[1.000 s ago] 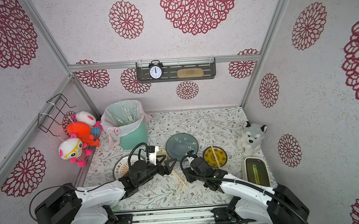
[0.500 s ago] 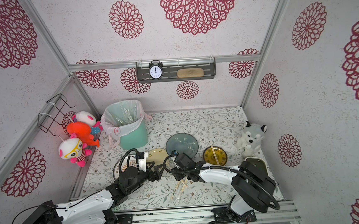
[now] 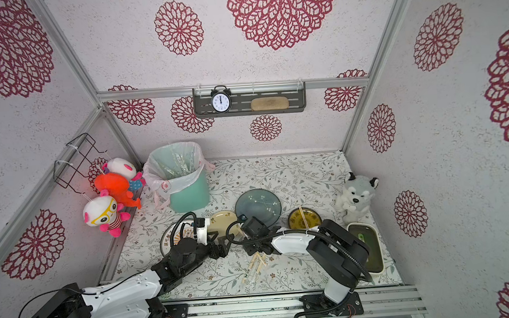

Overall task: Remove the packaging of disposable chopsticks
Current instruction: Pick up the disposable chopsticks from the center of the board.

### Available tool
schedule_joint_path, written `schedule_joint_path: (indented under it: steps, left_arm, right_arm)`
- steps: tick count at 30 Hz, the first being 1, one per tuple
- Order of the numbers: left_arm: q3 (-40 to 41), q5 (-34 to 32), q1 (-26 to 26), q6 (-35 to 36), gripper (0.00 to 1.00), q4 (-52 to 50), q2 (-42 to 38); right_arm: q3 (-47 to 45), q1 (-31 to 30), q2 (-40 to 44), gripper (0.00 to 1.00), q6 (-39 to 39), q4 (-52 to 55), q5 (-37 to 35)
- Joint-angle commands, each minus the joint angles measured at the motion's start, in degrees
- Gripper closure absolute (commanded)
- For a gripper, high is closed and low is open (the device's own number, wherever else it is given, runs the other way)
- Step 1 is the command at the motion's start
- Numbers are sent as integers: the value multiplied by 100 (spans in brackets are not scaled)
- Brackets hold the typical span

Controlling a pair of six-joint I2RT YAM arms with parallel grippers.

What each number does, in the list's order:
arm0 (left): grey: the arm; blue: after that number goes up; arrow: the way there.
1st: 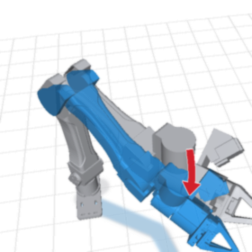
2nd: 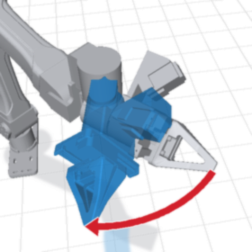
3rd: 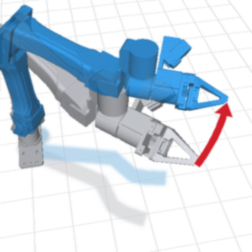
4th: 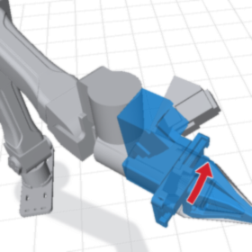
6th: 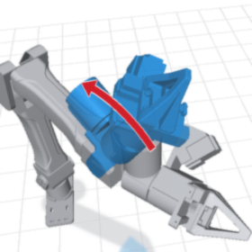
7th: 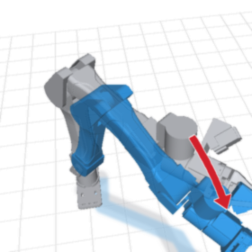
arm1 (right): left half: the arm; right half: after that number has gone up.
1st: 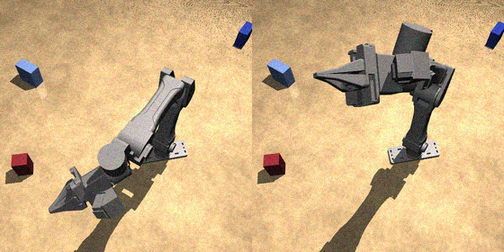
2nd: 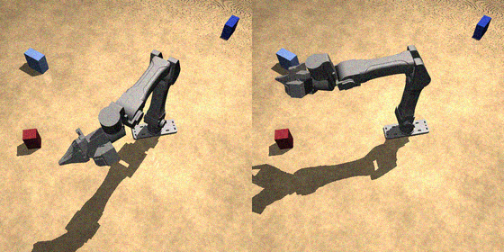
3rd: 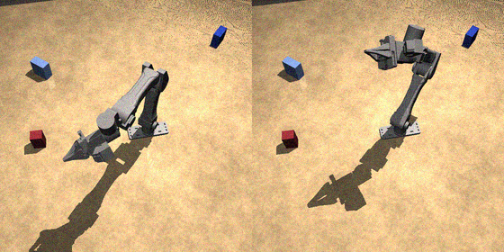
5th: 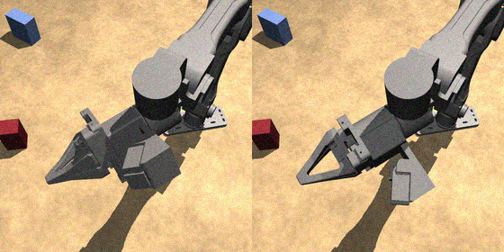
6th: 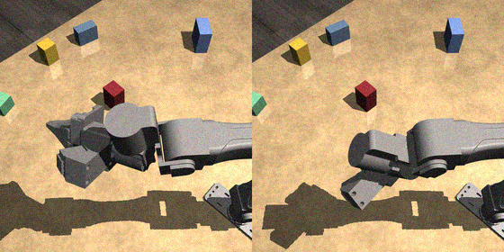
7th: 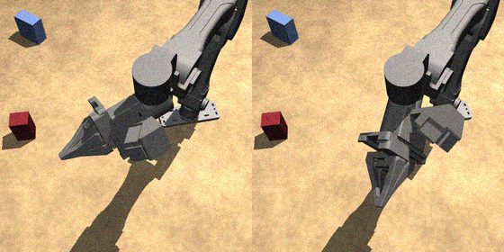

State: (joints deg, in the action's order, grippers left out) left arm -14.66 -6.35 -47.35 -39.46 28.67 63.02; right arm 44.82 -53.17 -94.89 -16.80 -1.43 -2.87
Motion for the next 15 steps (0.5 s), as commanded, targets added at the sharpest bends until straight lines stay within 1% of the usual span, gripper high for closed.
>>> schedule_joint_path:
  steps: [1,6,10,12,15]
  left_arm:
    - [42,-87,29,31,6,104,-153]
    - [-62,110,32,194,6,14,-359]
    - [-63,404,40,358,6,201,-596]
    - [-64,675,87,404,4,344,-758]
    - [-68,1406,194,505,7,799,-944]
  right_arm:
    - [-103,-49,151,98,59,-250,90]
    - [-112,-45,706,100,234,-217,417]
    - [-173,-50,1348,100,377,30,472]
    - [-286,-45,1765,100,405,27,521]
    - [-620,-44,2462,100,369,-433,991]
